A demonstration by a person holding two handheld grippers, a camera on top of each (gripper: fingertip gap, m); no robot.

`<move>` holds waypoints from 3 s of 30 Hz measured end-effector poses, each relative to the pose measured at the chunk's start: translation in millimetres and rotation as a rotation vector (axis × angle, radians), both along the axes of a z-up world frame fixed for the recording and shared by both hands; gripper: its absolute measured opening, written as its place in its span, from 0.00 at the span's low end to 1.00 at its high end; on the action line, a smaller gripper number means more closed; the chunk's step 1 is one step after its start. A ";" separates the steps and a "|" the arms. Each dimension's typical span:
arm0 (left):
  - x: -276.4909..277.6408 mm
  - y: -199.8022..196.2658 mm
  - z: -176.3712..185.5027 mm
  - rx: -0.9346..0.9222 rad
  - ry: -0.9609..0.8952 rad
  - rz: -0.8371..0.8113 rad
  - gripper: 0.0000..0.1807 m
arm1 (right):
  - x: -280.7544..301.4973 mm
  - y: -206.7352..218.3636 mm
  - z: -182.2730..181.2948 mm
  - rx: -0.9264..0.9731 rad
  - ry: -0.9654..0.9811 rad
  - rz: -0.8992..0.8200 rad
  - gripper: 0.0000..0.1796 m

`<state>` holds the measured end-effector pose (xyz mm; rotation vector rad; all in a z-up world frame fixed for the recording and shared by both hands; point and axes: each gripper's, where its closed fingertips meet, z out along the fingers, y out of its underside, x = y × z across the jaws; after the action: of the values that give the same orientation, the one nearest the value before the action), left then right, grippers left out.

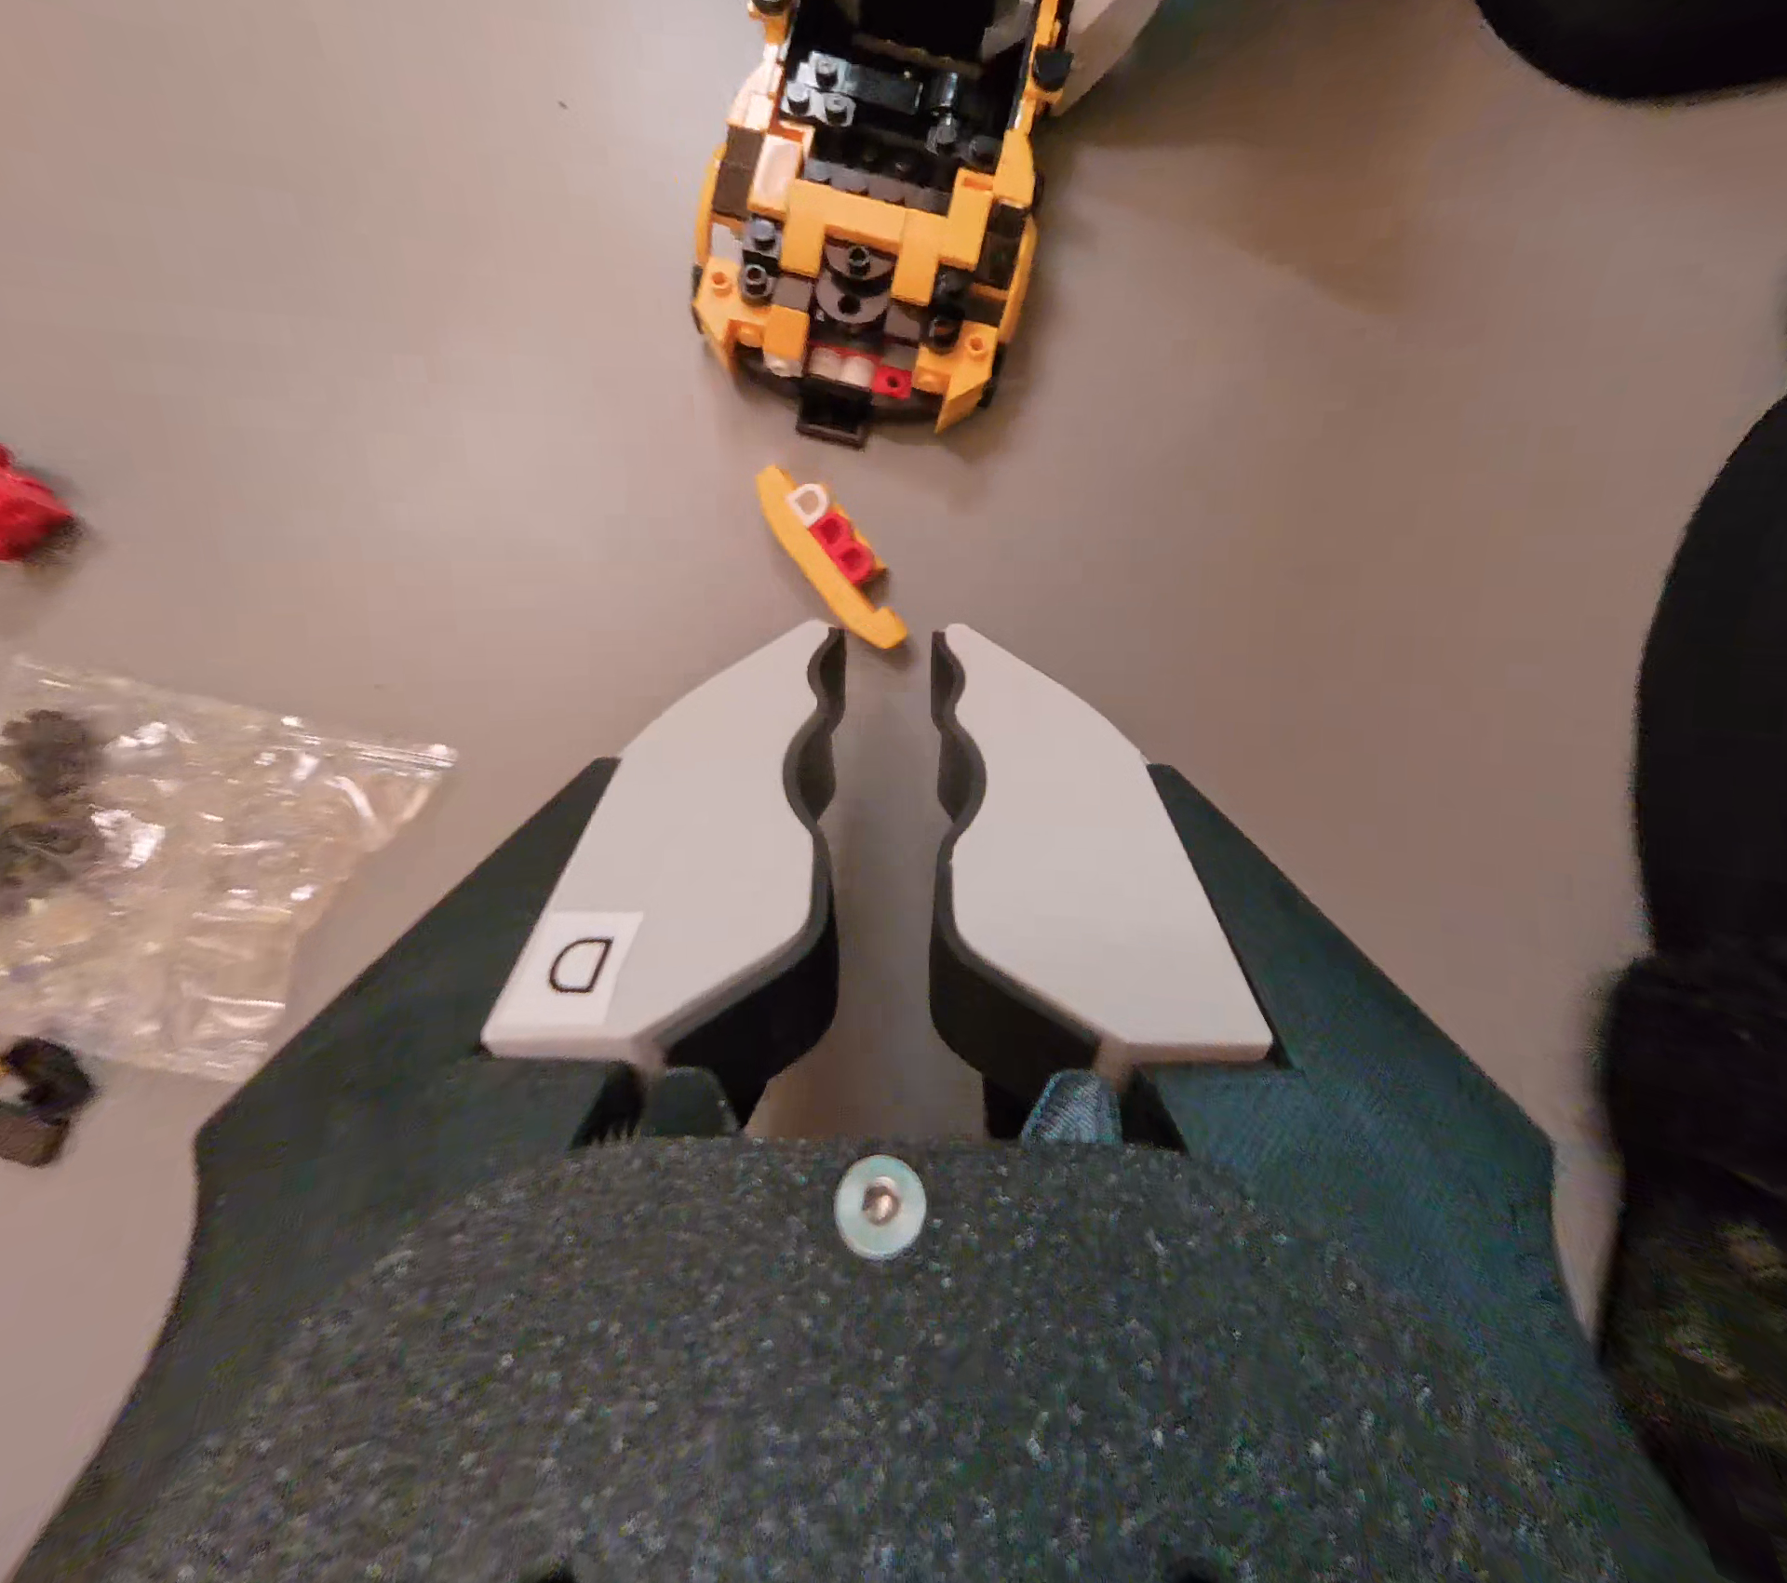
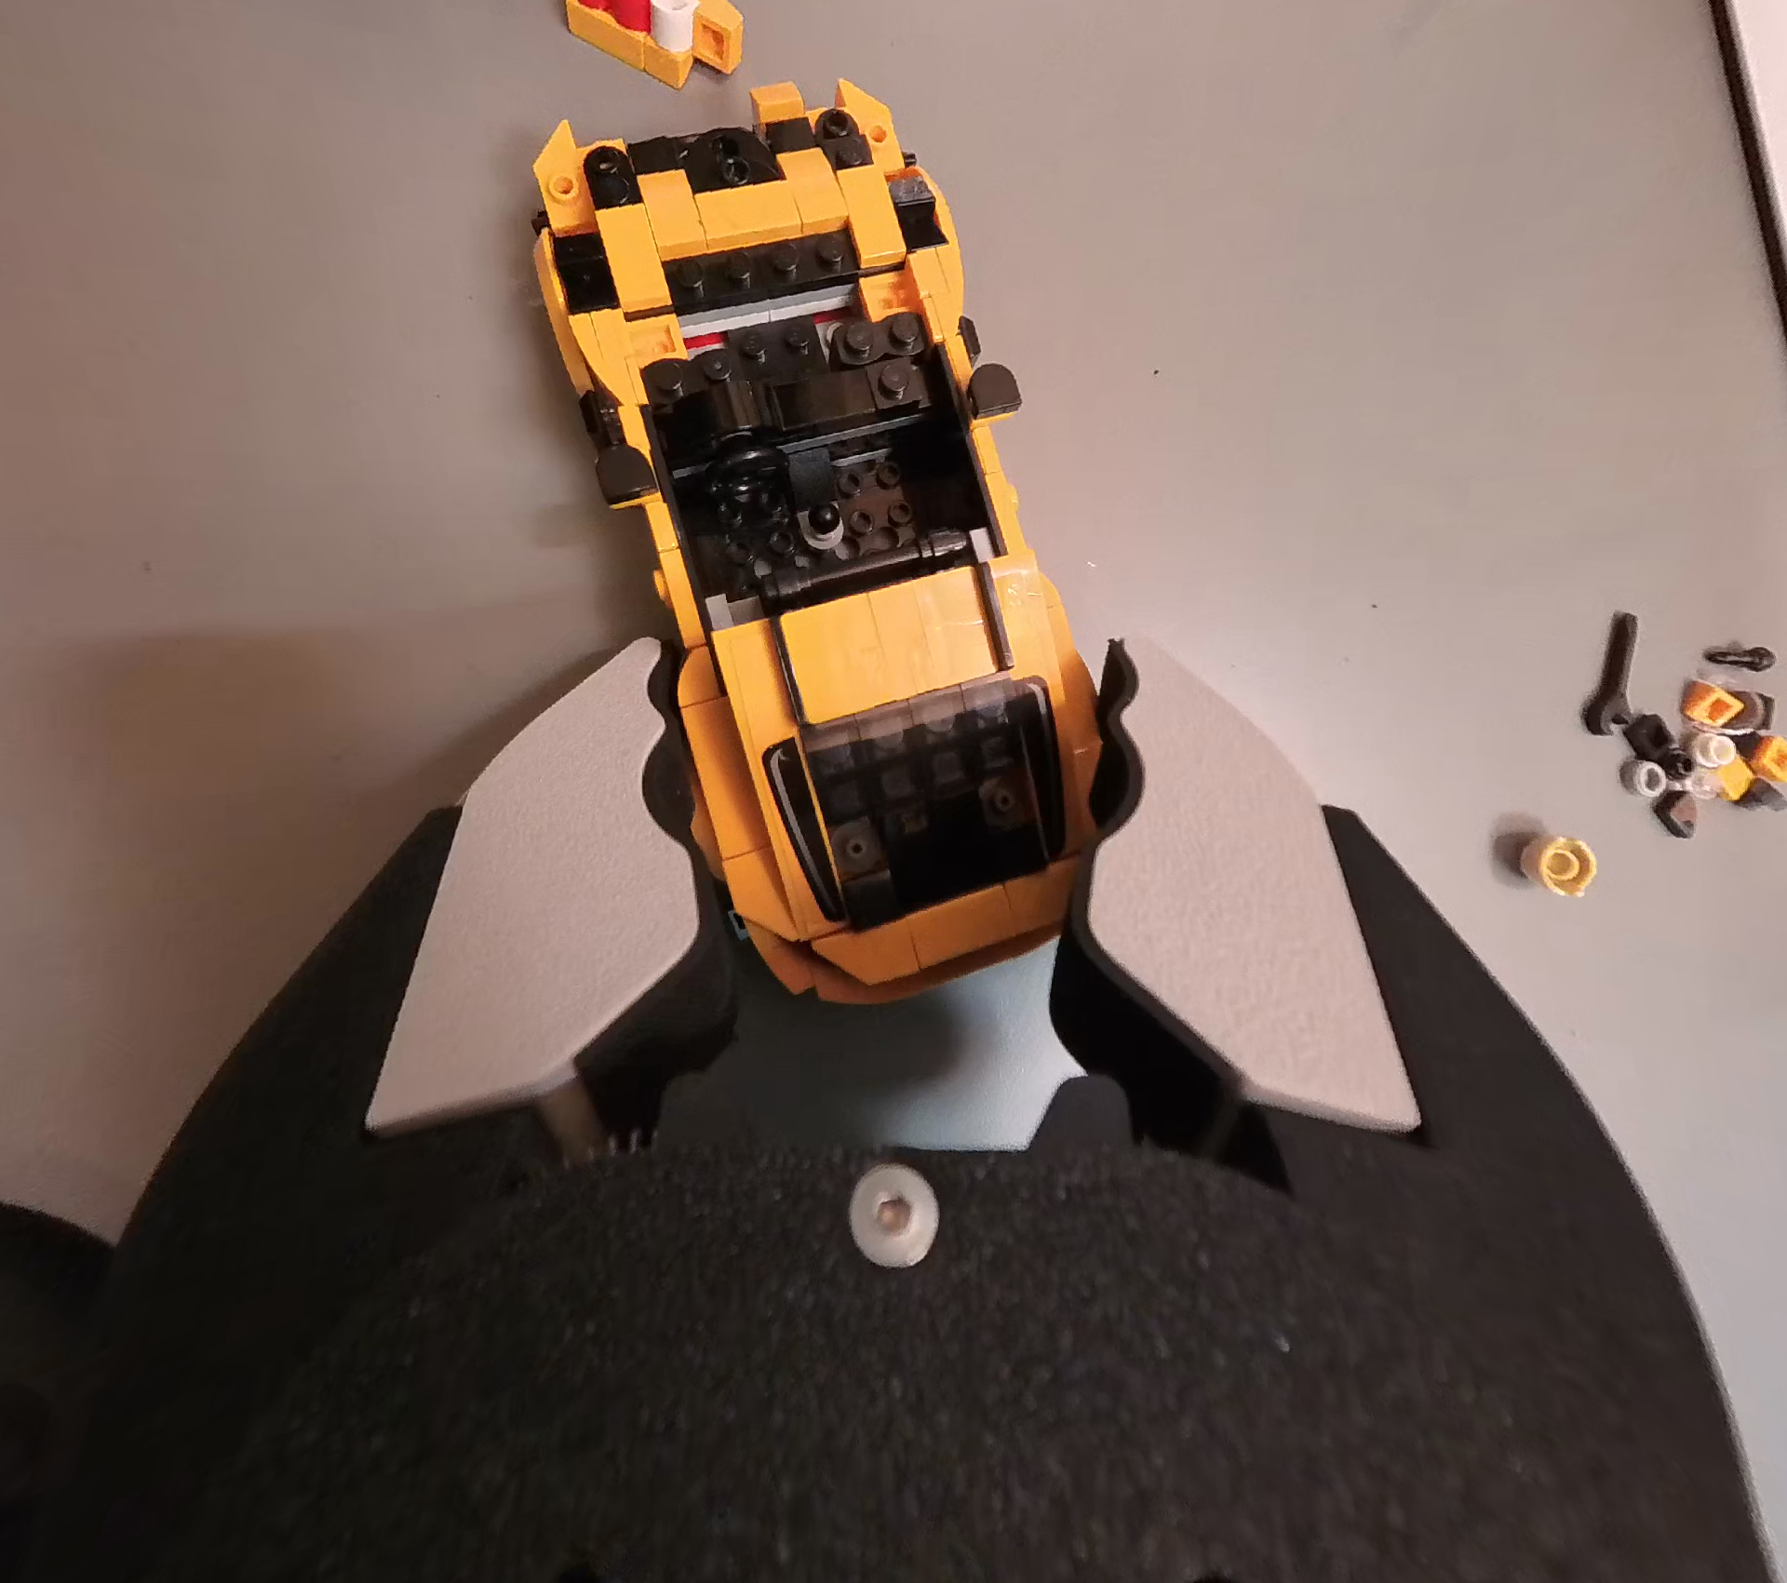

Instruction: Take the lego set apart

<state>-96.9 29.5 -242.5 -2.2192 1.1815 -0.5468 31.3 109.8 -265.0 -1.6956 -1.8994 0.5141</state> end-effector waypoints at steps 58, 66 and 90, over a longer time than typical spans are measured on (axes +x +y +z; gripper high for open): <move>57.5 37.0 12.2 0.288 0.040 -0.716 0.13 | -3.6 -0.2 0.1 -0.009 0.051 0.139 0.46; 54.8 36.3 1.4 0.211 0.300 -1.022 0.14 | -15.7 0.4 -0.9 -0.002 -0.001 0.314 0.46; 56.0 36.3 -2.8 0.299 0.437 -1.222 0.11 | -16.5 0.0 0.6 -0.007 0.025 0.339 0.46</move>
<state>-40.9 65.8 -245.3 -1.1730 2.6174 -0.2629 14.8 109.8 -264.3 -1.3674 -2.1803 0.6670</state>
